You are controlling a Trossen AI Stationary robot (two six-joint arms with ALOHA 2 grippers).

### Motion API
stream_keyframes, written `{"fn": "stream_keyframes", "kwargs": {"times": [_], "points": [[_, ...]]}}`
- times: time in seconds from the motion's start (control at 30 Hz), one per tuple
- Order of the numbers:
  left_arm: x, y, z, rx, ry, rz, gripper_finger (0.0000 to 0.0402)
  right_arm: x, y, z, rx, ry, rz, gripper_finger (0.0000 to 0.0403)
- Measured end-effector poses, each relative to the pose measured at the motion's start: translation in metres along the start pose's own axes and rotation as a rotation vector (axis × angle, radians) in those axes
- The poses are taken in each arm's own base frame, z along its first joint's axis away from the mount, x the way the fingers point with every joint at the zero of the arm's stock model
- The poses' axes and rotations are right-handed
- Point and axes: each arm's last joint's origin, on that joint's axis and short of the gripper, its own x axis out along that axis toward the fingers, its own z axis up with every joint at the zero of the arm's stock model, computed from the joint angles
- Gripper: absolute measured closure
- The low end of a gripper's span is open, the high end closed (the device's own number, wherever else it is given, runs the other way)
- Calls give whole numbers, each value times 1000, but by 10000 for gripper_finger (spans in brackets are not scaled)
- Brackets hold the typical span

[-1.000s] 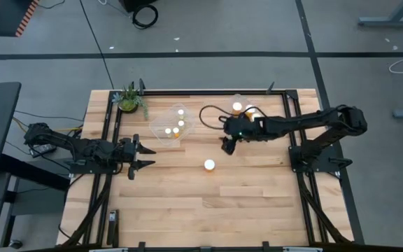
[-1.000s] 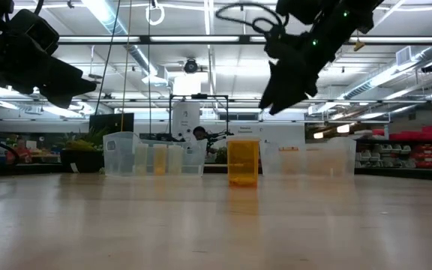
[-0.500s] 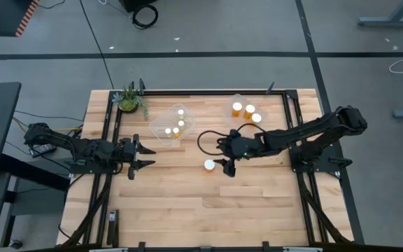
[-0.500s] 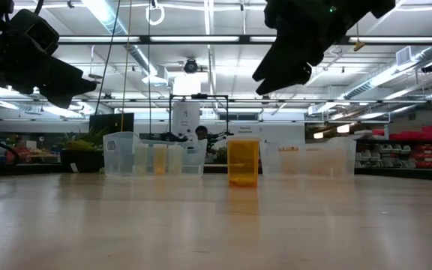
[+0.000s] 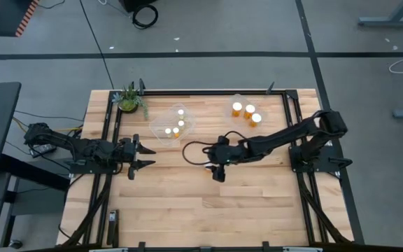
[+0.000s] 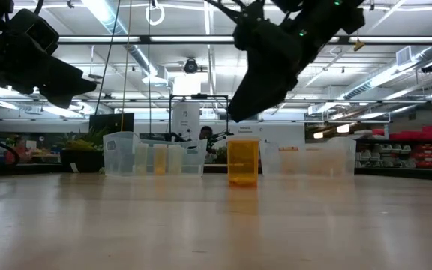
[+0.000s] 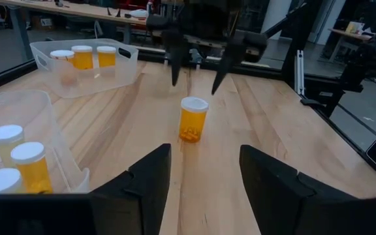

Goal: Pick and place medicine bottles into bin by pill shape (circle, oval)
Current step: Put the big orange pill bottle into the right transparent bin

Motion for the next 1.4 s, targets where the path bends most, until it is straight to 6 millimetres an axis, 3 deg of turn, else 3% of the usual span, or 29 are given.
{"fn": "stream_keyframes", "kwargs": {"times": [0.3,0.47,0.97,1.4], "points": [[0,0,0,-1,1,0,205,27,11,21,-91,100,-19,116],[0,0,0,-2,2,0,211,35,13,21,-110,154,-21,116],[0,0,0,-2,2,0,211,34,10,9,-92,268,-43,120],[0,0,0,-2,2,0,204,33,9,7,-77,287,-47,179]]}}
